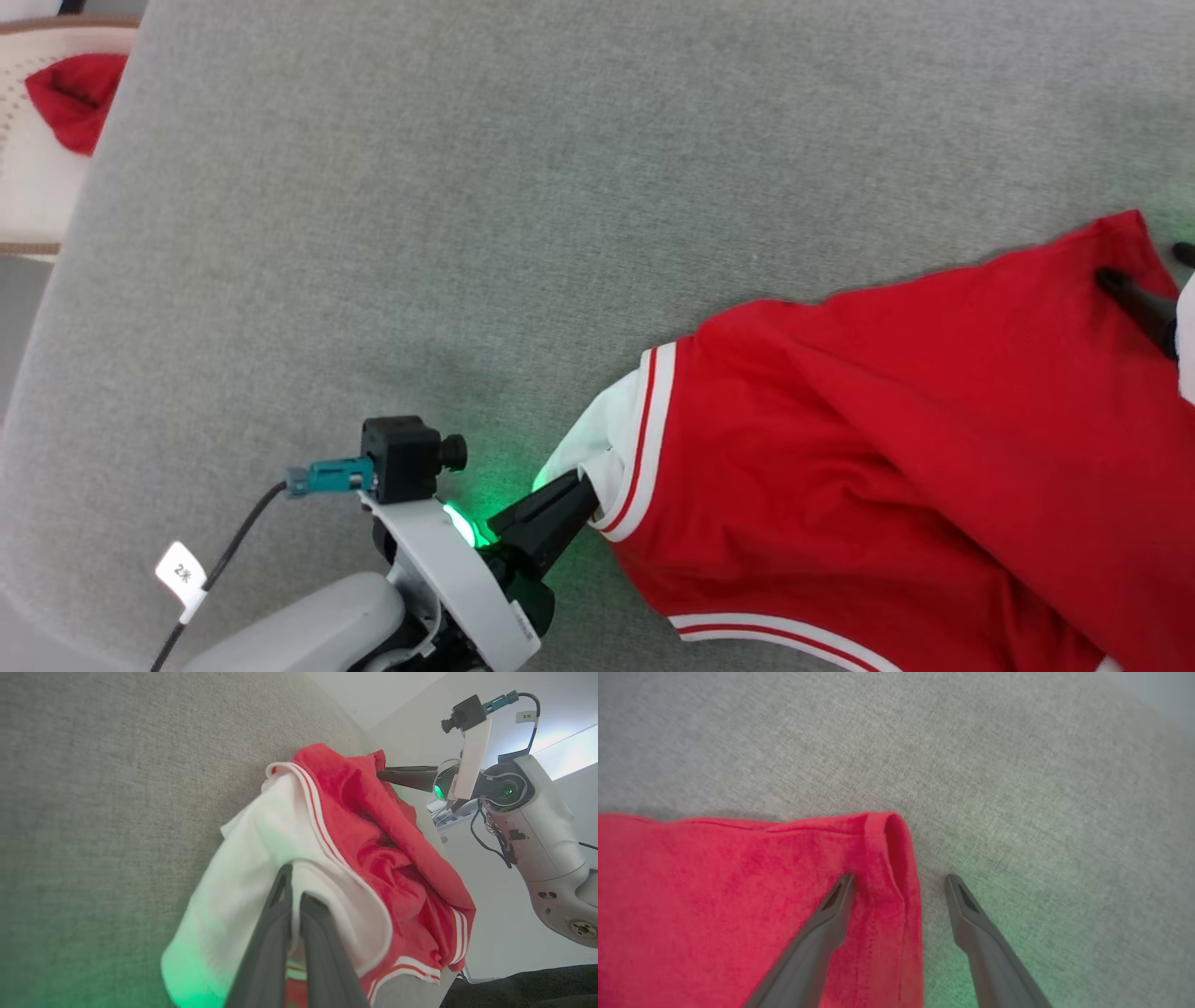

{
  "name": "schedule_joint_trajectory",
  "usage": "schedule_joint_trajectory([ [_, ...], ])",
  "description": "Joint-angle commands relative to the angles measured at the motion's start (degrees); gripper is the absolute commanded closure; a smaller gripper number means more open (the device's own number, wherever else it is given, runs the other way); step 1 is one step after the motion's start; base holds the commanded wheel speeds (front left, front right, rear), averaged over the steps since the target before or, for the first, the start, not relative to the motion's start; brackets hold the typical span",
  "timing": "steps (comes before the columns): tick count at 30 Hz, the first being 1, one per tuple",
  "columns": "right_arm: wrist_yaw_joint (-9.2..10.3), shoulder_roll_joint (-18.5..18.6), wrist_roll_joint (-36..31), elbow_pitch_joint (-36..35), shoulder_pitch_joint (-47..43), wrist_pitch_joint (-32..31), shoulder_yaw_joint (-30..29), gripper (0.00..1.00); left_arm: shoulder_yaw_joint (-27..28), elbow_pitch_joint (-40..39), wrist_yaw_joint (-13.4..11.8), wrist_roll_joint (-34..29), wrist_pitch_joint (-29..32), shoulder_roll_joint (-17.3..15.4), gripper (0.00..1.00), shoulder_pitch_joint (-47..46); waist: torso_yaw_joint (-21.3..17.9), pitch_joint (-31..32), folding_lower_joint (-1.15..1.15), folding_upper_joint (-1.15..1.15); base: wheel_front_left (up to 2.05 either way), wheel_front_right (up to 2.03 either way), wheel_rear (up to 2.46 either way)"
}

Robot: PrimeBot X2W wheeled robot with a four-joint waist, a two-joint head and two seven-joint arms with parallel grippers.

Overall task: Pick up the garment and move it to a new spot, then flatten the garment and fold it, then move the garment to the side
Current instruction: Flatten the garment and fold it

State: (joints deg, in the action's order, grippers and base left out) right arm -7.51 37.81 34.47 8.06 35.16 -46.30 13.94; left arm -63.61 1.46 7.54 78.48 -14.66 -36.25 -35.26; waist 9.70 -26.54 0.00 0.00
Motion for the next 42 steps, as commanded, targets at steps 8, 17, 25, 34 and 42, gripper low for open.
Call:
schedule_joint_trajectory([
  [8, -0.08, -0.1, 5.6, 3.3, -0.6, 3.0, 4.3, 1.0, 0.4, 2.2, -0.1, -0.7, -0.4, 0.2, 1.0, 0.1, 0.0, 2.1, 0.0, 0.0, 0.0, 0.0, 0.0],
  [17, 0.02, -2.4, 5.1, 5.6, 3.6, 14.8, -2.2, 1.0, 4.1, 4.5, -0.1, -3.2, -0.5, -3.0, 1.0, -3.6, -2.5, 7.4, 0.0, 0.0, 0.0, 0.0, 0.0],
  [25, 0.02, -7.5, 2.6, 12.8, 12.3, 22.1, -12.2, 1.0, 8.4, 6.6, -0.1, -2.0, 1.4, -4.3, 1.0, -14.6, -4.8, 7.4, 0.0, 0.0, 0.0, 0.0, 0.0],
  [34, 0.09, -14.4, -5.3, 26.2, 33.9, 30.0, -23.7, 1.0, 18.0, 22.0, -0.2, 3.9, 5.0, -0.3, 1.0, -39.7, -7.5, -0.6, 0.0, 0.0, 0.0, 0.0, 0.0],
  [42, 0.35, -15.8, -11.4, 34.4, 51.7, 37.9, -28.8, 1.0, 23.8, 35.8, -0.3, 2.4, 2.0, 3.8, 1.0, -62.0, -8.7, -7.0, 0.0, 0.0, 0.0, 0.0, 0.0],
])
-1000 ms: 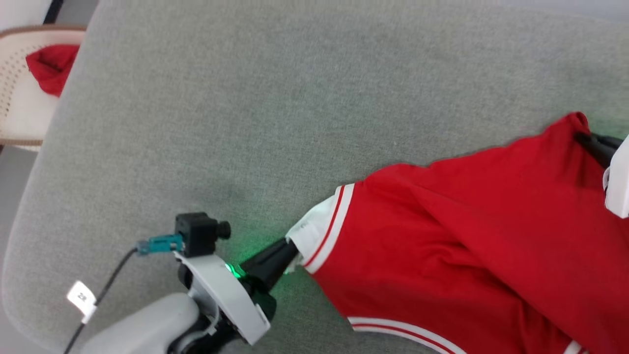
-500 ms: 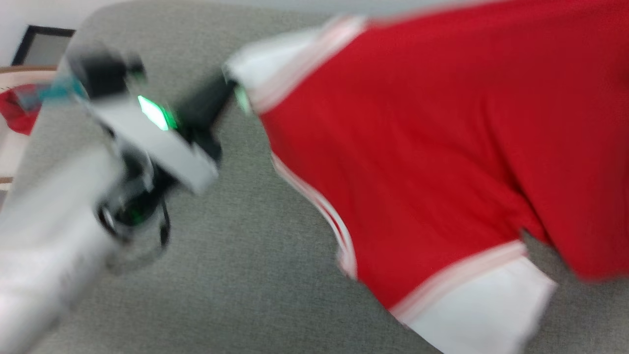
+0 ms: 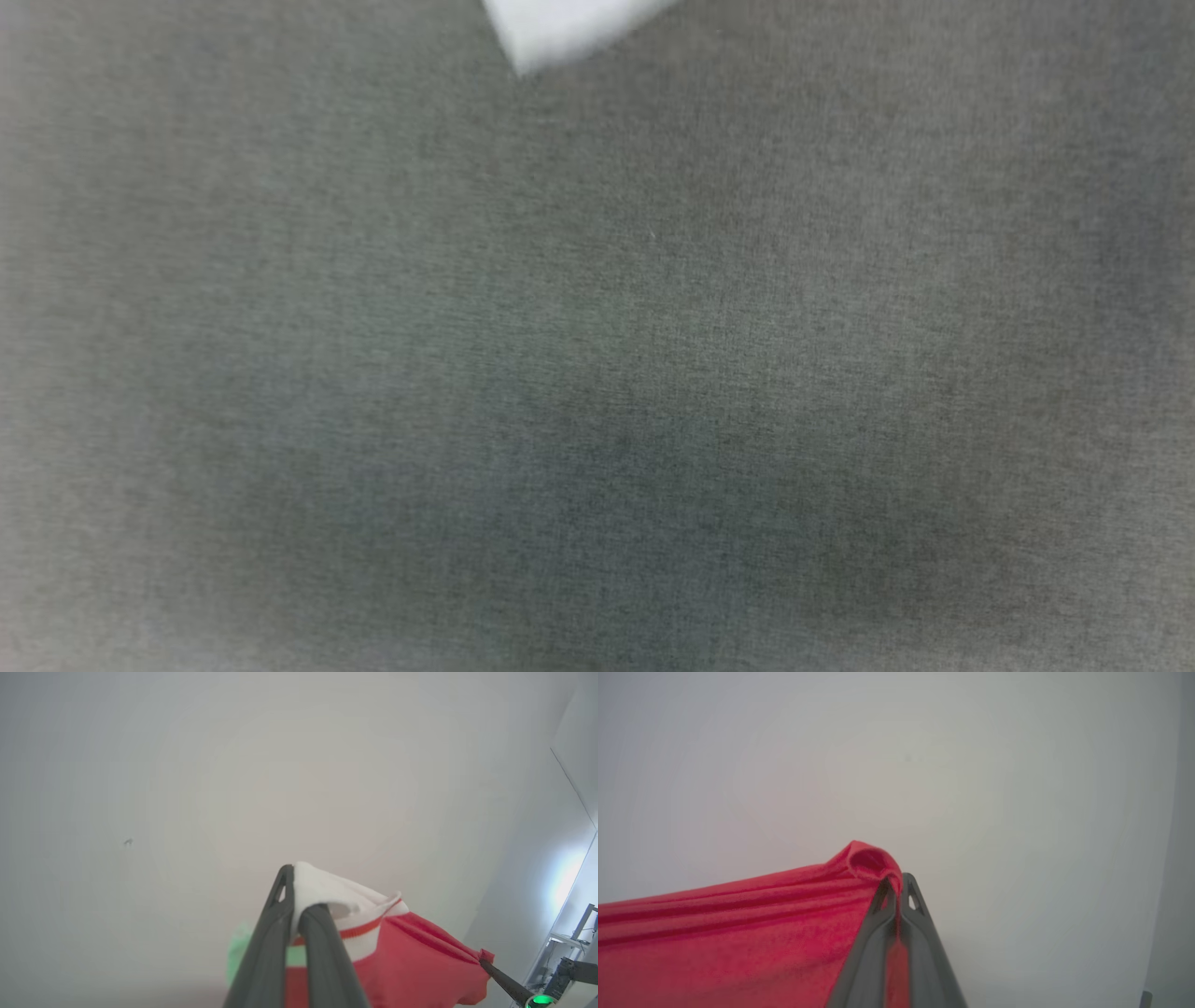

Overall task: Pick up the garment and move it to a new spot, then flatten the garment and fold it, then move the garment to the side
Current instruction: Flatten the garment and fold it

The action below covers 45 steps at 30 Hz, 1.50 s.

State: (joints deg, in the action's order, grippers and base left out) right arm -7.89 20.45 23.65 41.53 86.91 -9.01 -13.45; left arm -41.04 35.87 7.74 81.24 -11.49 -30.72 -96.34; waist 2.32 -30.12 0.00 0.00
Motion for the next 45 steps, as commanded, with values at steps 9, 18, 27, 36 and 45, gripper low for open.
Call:
schedule_joint_trajectory([
  [9, 0.75, 0.7, 0.1, 6.0, 1.0, 3.6, 2.4, 1.0, -0.5, 0.7, -0.4, 2.4, -2.2, 0.3, 1.0, 1.0, -1.5, -4.3, 0.0, 0.0, 0.0, 0.0, 0.0],
  [18, 0.44, 3.2, 11.0, -2.3, -15.7, 1.4, 13.5, 1.0, -4.5, -17.8, -0.3, 5.4, -3.2, -2.7, 1.0, 21.4, -1.5, -3.0, 0.0, 0.0, 0.0, 0.0, 0.0],
  [27, 0.43, 7.9, 23.3, -20.2, -42.5, -4.3, 16.1, 1.0, -0.3, -36.4, -0.3, 1.9, -3.6, -6.5, 1.0, 48.7, -1.3, 1.6, 0.0, 0.0, 0.0, 0.0, 0.0],
  [36, 0.43, 8.7, 27.4, -38.5, -66.9, -11.2, 7.0, 1.0, 5.0, -45.4, -0.3, -5.2, -3.6, -6.7, 1.0, 69.8, -0.9, 5.8, 0.0, 0.0, 0.0, 0.0, 0.0],
  [45, 0.43, 3.4, 26.0, -54.5, -83.0, -19.7, -2.4, 1.0, 8.7, -53.4, -0.3, -9.0, -3.6, -8.0, 1.0, 84.1, -0.9, 8.3, 0.0, 0.0, 0.0, 0.0, 0.0],
])
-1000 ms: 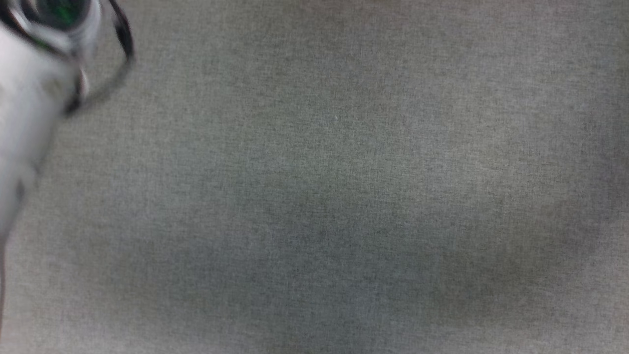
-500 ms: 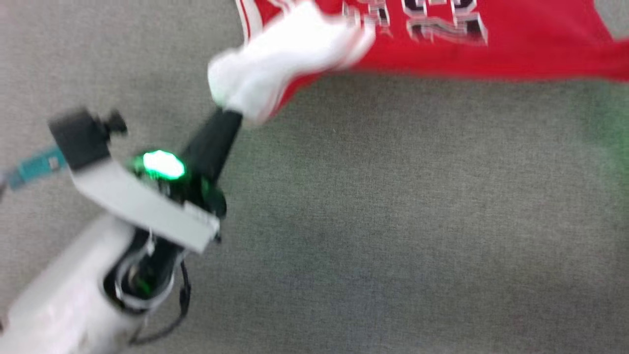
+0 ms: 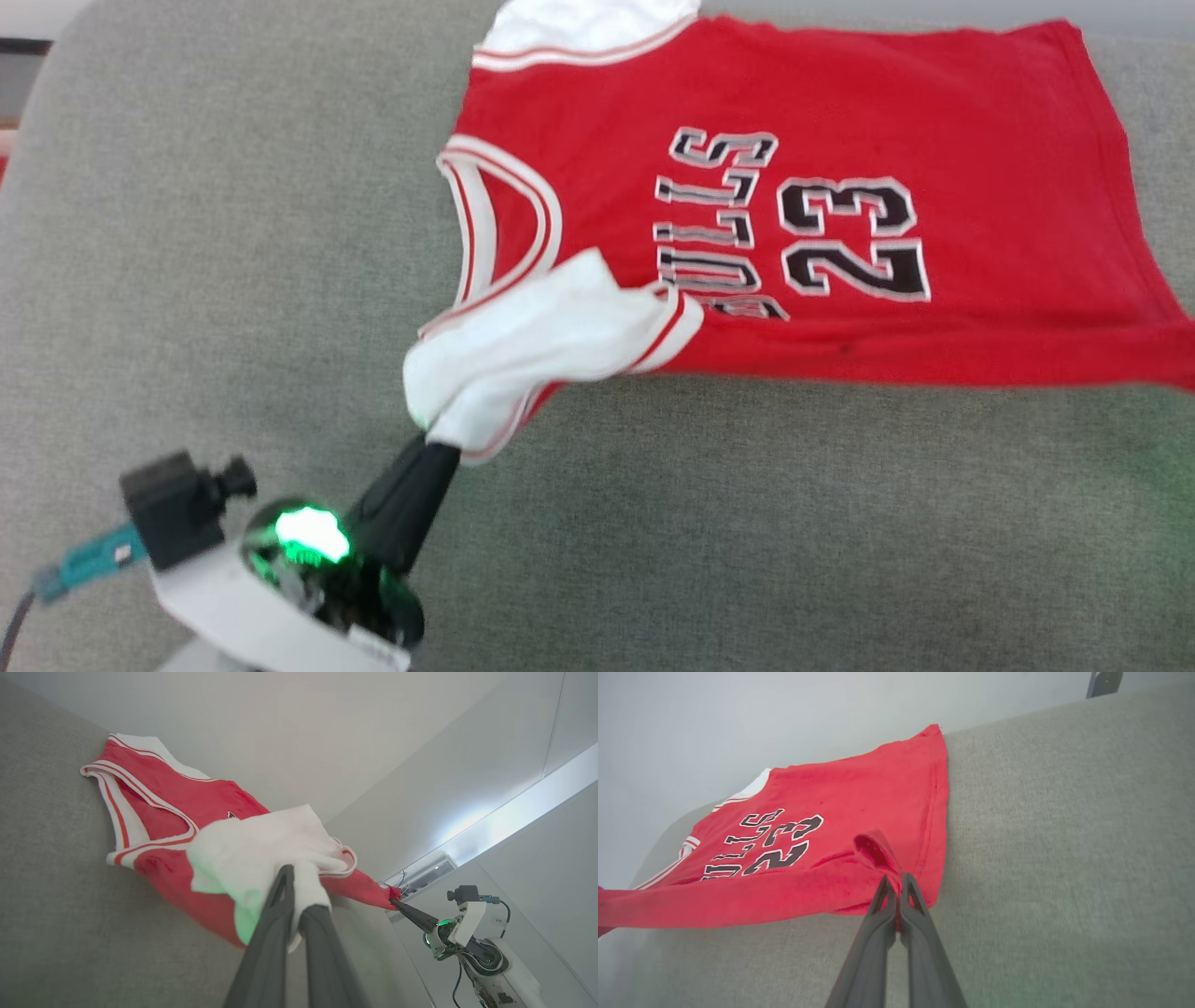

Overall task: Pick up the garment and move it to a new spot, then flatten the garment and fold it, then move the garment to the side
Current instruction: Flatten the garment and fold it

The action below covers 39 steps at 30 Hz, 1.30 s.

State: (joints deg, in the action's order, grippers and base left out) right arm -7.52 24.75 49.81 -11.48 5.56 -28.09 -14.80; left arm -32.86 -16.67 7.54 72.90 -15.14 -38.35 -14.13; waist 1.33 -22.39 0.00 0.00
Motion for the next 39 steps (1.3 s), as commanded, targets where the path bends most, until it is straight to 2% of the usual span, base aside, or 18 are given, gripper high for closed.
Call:
schedule_joint_trajectory([
  [1, 0.05, -1.8, -0.2, -3.0, -3.3, -1.4, -1.8, 1.0, 0.9, -1.9, -0.1, -1.2, 0.0, -0.5, 1.0, 3.3, 0.1, 0.8, 0.0, 0.0, 0.0, 0.0, 0.0],
  [6, 0.05, -6.0, -0.7, -9.7, -9.7, -4.3, -5.6, 1.0, 3.2, -6.1, -0.1, -3.7, 0.0, -1.2, 1.0, 9.2, 0.4, 1.1, 0.0, 0.0, 0.0, 0.0, 0.0],
  [10, 0.05, -8.1, -1.2, -12.3, -10.8, -6.0, -7.2, 1.0, 4.2, -7.1, -0.1, -5.0, 0.0, -1.5, 1.0, 10.2, 0.4, 0.8, 0.0, 0.0, 0.0, 0.0, 0.0],
  [19, 0.05, -7.8, -2.9, -9.3, -3.5, -8.3, -5.3, 1.0, 3.3, -1.8, -0.1, -4.5, 0.2, -0.5, 1.0, 4.4, 0.2, -0.2, 0.0, 0.0, 0.0, 0.0, 0.0],
  [30, 0.05, -8.4, -5.0, -1.7, 4.7, -5.5, -5.0, 1.0, 1.5, 11.5, -0.1, -4.9, 0.0, 7.6, 1.0, -8.1, 1.6, -3.2, 0.0, 0.0, 0.0, 0.0, 0.0],
  [36, 0.06, -8.6, -5.8, 1.8, 6.8, -3.5, -5.2, 1.0, 5.9, 19.1, -0.1, -7.6, 0.0, 13.7, 1.0, -11.6, 1.8, -5.3, 0.0, 0.0, 0.0, 0.0, 0.0],
  [39, 0.06, -8.6, -6.1, 3.6, 7.9, -2.3, -4.5, 1.0, 7.5, 22.0, -0.1, -8.9, 0.0, 15.6, 1.0, -12.3, 1.6, -6.2, 0.0, 0.0, 0.0, 0.0, 0.0],
])
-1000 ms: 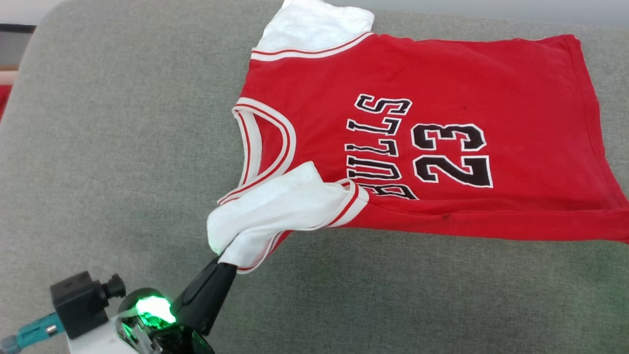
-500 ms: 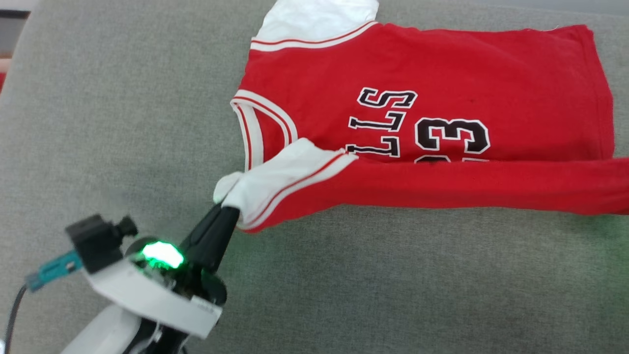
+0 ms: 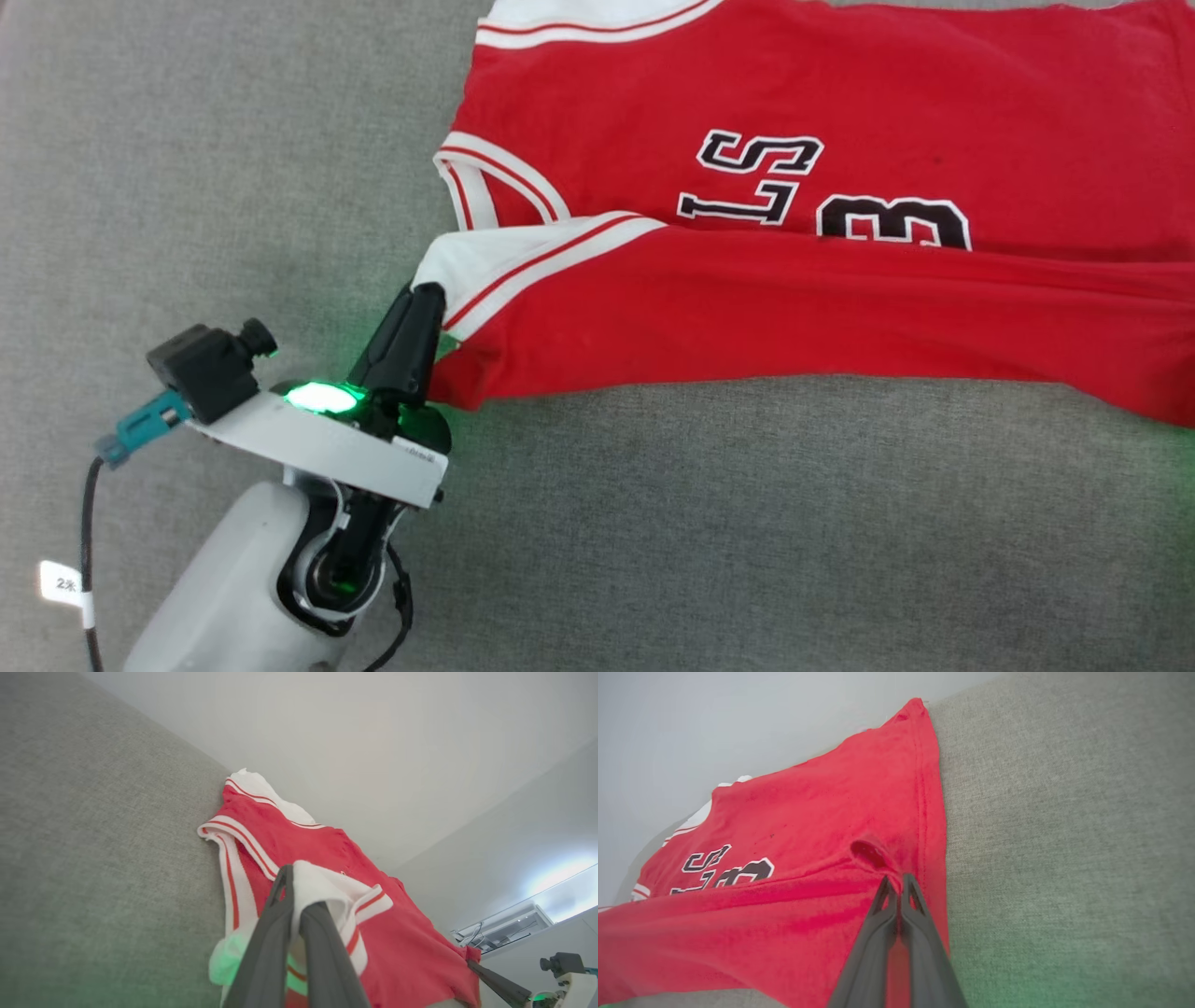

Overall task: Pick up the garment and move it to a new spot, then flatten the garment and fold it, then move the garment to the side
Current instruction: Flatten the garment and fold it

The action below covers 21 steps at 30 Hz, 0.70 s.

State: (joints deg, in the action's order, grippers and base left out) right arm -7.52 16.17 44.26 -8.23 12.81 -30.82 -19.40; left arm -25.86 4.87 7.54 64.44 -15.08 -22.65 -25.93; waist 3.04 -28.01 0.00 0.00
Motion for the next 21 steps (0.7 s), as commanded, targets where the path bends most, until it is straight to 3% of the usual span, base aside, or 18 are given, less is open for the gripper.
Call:
schedule_joint_trajectory([
  [1, 0.06, -0.2, -0.4, 1.0, 1.1, 0.8, 0.3, 1.0, 0.6, 1.3, -0.1, -0.9, -0.1, 0.2, 1.0, -0.7, -0.1, -0.8, 0.0, 0.0, 0.0, 0.0, 0.0],
  [9, 0.06, 0.2, -0.9, 5.0, 3.2, 3.6, 2.2, 1.0, 0.8, 6.5, -0.1, -3.7, 0.0, 2.6, 1.0, -2.3, -0.2, -1.8, 0.0, 0.0, 0.0, 0.0, 0.0],
  [15, 0.06, 0.7, -2.1, 8.1, 3.8, 6.1, 4.5, 1.0, -1.7, 11.5, -0.1, -5.8, 0.0, 2.0, 0.98, -4.1, -0.4, -1.1, 0.0, 0.0, 0.0, 0.0, 0.0],
  [17, 0.06, 0.6, -2.4, 8.8, 3.8, 7.1, 5.5, 1.0, -2.8, 12.9, -0.1, -6.3, 0.0, 1.3, 0.56, -4.5, -0.6, -0.4, 0.0, 0.0, 0.0, 0.0, 0.0],
  [18, 0.06, 0.7, -2.5, 9.0, 3.7, 7.7, 6.0, 0.91, -3.2, 13.3, -0.1, -6.6, 0.0, 0.8, 0.2, -4.9, -0.6, 0.1, 0.0, 0.0, 0.0, 0.0, 0.0],
  [19, 0.06, 0.7, -2.6, 9.2, 3.6, 8.3, 6.4, 0.64, -3.7, 13.6, -0.2, -6.5, 0.0, 0.3, 0.0, -5.2, -0.6, 0.7, 0.0, 0.0, 0.0, 0.0, 0.0],
  [20, 0.06, 0.7, -2.5, 9.4, 3.4, 8.9, 6.6, 0.51, -4.5, 13.7, -0.2, -6.5, 0.0, -0.4, 0.0, -5.5, -0.6, 1.4, 0.0, 0.0, 0.0, 0.0, 0.0],
  [21, 0.06, 0.7, -2.3, 9.5, 3.2, 9.3, 6.9, 0.18, -5.5, 13.5, -0.1, -6.5, 0.0, -1.0, 0.0, -5.8, -0.6, 2.0, 0.0, 0.0, 0.0, 0.0, 0.0],
])
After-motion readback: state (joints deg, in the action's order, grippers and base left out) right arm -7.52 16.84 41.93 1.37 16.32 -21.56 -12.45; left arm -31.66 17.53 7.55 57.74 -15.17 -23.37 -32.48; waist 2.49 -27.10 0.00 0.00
